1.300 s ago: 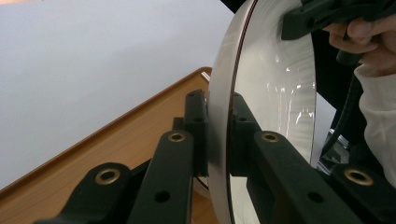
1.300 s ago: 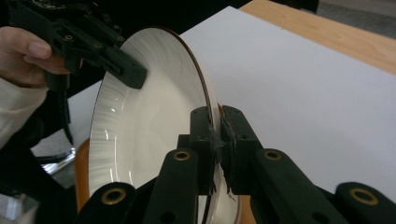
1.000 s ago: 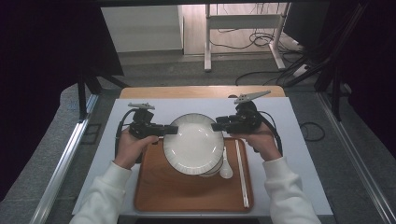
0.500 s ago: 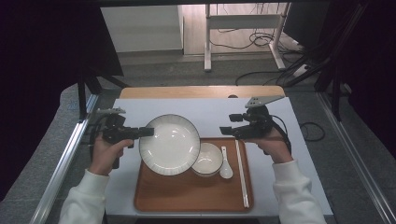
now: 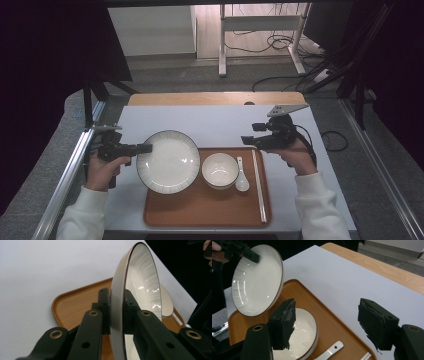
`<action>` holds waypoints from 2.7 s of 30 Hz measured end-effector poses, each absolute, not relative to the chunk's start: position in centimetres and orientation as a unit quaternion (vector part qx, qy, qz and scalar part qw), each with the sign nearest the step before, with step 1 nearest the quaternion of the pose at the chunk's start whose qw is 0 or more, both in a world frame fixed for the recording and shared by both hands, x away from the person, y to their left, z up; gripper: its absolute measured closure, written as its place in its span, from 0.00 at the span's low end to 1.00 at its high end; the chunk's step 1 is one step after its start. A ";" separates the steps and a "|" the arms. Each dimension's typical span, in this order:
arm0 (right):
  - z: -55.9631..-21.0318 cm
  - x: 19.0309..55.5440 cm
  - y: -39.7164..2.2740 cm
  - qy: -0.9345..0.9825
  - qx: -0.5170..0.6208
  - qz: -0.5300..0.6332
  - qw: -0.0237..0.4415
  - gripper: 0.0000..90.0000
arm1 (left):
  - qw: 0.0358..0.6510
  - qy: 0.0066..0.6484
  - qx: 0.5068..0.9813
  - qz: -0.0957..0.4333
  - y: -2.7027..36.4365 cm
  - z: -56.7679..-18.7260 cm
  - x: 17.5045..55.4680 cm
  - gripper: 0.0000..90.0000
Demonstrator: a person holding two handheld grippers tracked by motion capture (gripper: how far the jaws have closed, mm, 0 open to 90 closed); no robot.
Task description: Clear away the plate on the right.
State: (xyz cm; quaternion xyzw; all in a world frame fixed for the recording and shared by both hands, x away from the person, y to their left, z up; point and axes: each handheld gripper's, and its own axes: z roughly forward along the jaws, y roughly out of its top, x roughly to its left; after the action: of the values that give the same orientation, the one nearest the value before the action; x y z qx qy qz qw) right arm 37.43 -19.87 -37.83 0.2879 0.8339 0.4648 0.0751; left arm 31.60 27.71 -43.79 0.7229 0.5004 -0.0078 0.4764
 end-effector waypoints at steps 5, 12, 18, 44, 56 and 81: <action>-38.2 37.7 -20.3 0.835 0.295 0.459 0.071 0.34 | 0.467 0.502 0.728 -0.010 27.8 -44.3 31.8 0.89; -38.5 37.8 -20.5 0.838 0.298 0.452 0.073 0.34 | 0.457 0.506 0.732 -0.016 27.7 -45.1 31.7 0.89; -38.7 37.9 -20.5 0.842 0.297 0.444 0.072 0.34 | 0.443 0.500 0.743 -0.029 27.1 -46.0 31.8 0.89; -39.1 38.0 -20.4 0.851 0.299 0.426 0.076 0.33 | 0.392 0.491 0.777 -0.031 25.7 -48.5 32.4 0.92; -39.0 38.0 -20.4 0.844 0.306 0.429 0.101 0.33 | 0.360 0.499 0.787 -0.032 25.1 -50.1 33.1 0.86; -39.5 38.2 -20.5 0.852 0.303 0.417 0.094 0.33 | 0.316 0.499 0.807 -0.015 24.6 -51.0 33.4 0.73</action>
State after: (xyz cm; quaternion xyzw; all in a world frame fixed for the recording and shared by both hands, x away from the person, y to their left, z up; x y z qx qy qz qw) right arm 38.20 -20.52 -39.45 0.3030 0.8517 0.4173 0.0936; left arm 33.36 24.56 -50.97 0.8069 0.4986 -0.0154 0.3163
